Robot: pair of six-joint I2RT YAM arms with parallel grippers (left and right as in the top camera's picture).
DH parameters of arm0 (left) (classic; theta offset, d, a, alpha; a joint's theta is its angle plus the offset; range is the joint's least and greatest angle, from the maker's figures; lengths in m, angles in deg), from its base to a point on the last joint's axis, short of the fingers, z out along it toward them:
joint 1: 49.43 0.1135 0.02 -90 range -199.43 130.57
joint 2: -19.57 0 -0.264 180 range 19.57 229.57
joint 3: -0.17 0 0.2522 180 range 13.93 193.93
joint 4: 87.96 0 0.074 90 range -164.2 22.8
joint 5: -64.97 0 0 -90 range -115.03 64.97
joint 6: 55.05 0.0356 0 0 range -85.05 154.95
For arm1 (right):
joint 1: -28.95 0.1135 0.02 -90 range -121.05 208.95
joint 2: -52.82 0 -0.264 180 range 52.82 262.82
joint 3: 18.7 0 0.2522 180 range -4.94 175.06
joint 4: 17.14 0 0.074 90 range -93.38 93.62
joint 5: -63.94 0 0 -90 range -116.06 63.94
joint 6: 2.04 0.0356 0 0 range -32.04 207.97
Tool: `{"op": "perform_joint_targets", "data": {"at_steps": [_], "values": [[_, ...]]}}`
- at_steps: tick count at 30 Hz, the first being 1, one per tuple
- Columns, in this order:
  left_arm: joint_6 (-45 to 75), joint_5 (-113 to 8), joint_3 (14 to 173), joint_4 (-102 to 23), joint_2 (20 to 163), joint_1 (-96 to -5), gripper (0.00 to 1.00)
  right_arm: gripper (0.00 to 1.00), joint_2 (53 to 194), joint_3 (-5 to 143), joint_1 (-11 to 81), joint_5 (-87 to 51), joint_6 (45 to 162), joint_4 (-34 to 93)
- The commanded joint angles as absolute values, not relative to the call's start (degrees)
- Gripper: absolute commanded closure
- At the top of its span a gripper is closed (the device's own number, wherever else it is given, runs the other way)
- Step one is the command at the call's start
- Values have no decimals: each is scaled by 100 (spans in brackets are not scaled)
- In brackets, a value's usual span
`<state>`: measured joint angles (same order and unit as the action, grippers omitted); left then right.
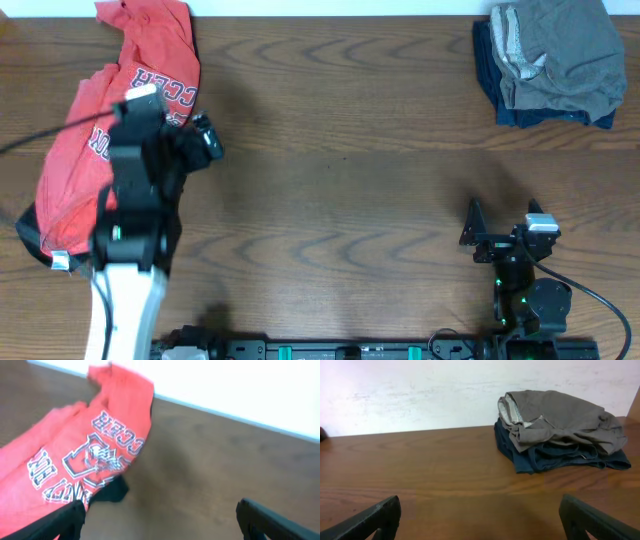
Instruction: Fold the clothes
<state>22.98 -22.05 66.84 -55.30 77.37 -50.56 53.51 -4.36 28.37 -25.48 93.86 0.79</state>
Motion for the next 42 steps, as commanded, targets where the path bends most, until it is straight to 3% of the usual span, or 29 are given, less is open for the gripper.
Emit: {"op": "perform_joint_targets", "data": {"at_steps": [1, 21, 42], "values": [[2331, -2198, 5868, -5915, 6858, -5036, 2, 1, 5310, -464, 2913, -2585, 9460, 72], [2328, -2270, 2413, -7141, 2828, -5036, 2, 1, 5310, -464, 2913, -2583, 9460, 72], [2398, -2281, 1930, -8125, 1965, -5036, 2, 1, 5310, -464, 2913, -2585, 9460, 72]]}}
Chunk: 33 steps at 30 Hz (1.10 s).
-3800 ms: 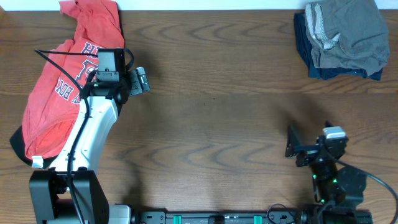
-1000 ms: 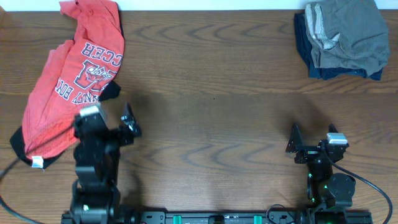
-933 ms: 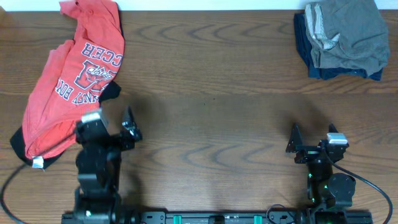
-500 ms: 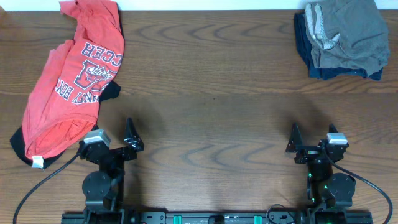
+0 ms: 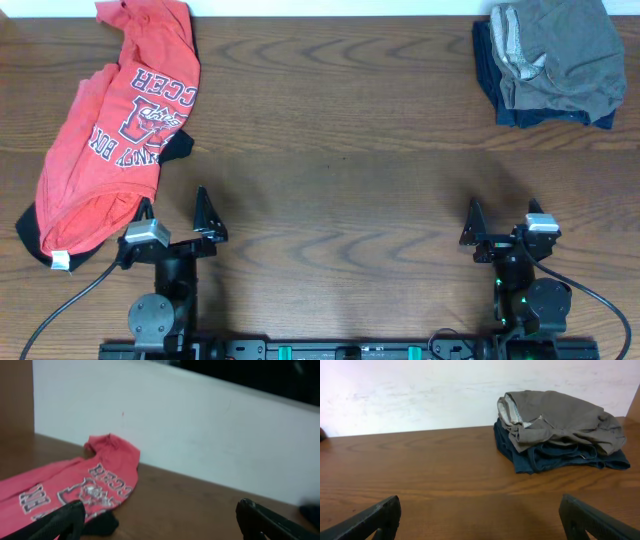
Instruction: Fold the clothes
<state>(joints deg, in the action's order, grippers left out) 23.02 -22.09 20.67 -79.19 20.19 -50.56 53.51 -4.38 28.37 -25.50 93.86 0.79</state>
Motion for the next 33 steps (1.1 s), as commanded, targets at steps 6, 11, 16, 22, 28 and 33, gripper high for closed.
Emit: {"op": "perform_joint_targets", "data": {"at_steps": [6, 11, 16, 22, 28, 33], "values": [[2396, -2281, 1525, -8750, 1965, -5036, 2, 1, 5310, -464, 2913, -2583, 9460, 72], [2396, -2281, 1416, -8577, 1965, -5036, 2, 1, 5312, -464, 2913, -2585, 9460, 72], [2394, -2286, 1416, -8105, 1965, -5038, 2, 1, 5310, -464, 2913, -2585, 9460, 72], [2394, -2286, 1414, -7130, 1965, -5049, 2, 1, 5310, -464, 2913, -2583, 9460, 72], [2392, -2441, 1416, -7003, 1965, -5053, 2, 1, 5310, -464, 2913, -2583, 9460, 72], [2392, -2439, 1416, -7003, 1973, -5051, 2, 1, 5310, -464, 2913, -2585, 9460, 72]]}}
